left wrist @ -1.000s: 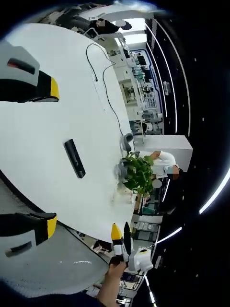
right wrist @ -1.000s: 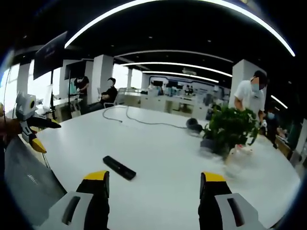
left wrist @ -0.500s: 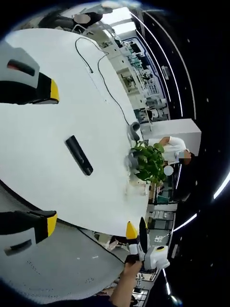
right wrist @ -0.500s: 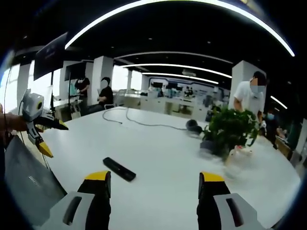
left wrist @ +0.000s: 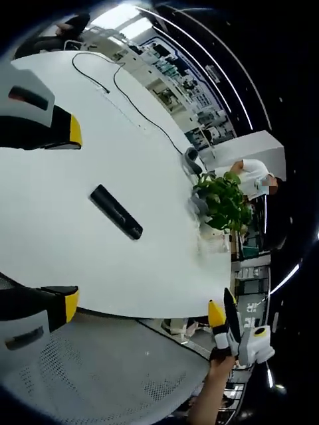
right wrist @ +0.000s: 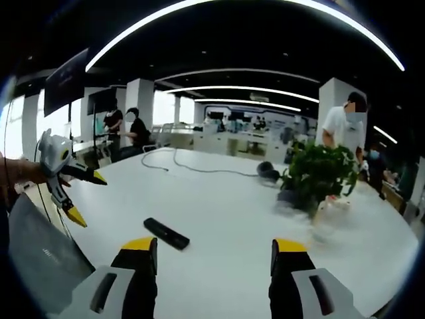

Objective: Press the specified remote control buttons in sequence, fully releasing each button before pressing the next.

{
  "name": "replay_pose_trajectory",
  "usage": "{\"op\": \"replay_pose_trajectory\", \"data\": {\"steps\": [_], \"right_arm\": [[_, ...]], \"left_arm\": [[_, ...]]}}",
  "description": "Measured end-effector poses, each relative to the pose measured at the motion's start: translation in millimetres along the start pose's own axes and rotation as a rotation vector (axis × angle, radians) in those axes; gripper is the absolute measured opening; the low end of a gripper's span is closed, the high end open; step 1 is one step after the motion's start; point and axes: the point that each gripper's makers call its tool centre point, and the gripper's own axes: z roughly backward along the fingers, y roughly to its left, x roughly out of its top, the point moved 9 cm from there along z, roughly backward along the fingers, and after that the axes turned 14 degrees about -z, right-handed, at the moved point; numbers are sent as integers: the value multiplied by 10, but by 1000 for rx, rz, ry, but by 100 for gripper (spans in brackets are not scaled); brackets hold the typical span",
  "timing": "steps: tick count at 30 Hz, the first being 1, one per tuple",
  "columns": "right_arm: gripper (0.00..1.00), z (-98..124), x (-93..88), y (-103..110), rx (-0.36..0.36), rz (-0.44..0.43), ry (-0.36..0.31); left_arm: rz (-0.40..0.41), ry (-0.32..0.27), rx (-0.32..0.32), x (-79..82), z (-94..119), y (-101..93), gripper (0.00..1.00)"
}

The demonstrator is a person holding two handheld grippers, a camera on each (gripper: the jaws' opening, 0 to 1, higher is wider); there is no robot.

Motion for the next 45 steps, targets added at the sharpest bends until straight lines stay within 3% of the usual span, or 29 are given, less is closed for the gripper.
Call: {"op": "replay_pose_trajectory", "data": {"steps": [12, 22, 39, 41, 43, 45], "right_arm": [[64, -2, -12, -6, 7, 0, 5], [60, -15, -37, -1, 10, 11, 28], [59, -13, -30, 36, 1, 25, 42], [59, -15, -31, 36, -3, 27, 46], [59, -15, -28, 32, -6, 29, 46], [59, -15, -27, 30, -7, 25, 46]], "left_arm": [[-45, 36, -78, -17, -185, 221, 89], [-31, 39, -152, -8, -385, 357, 86], [-96, 86, -224, 17, -775, 580, 82], [-73, 78, -245, 24, -810, 591, 82], [7, 37, -273, 49, -844, 594, 82], [21, 31, -270, 43, -867, 637, 82]]}}
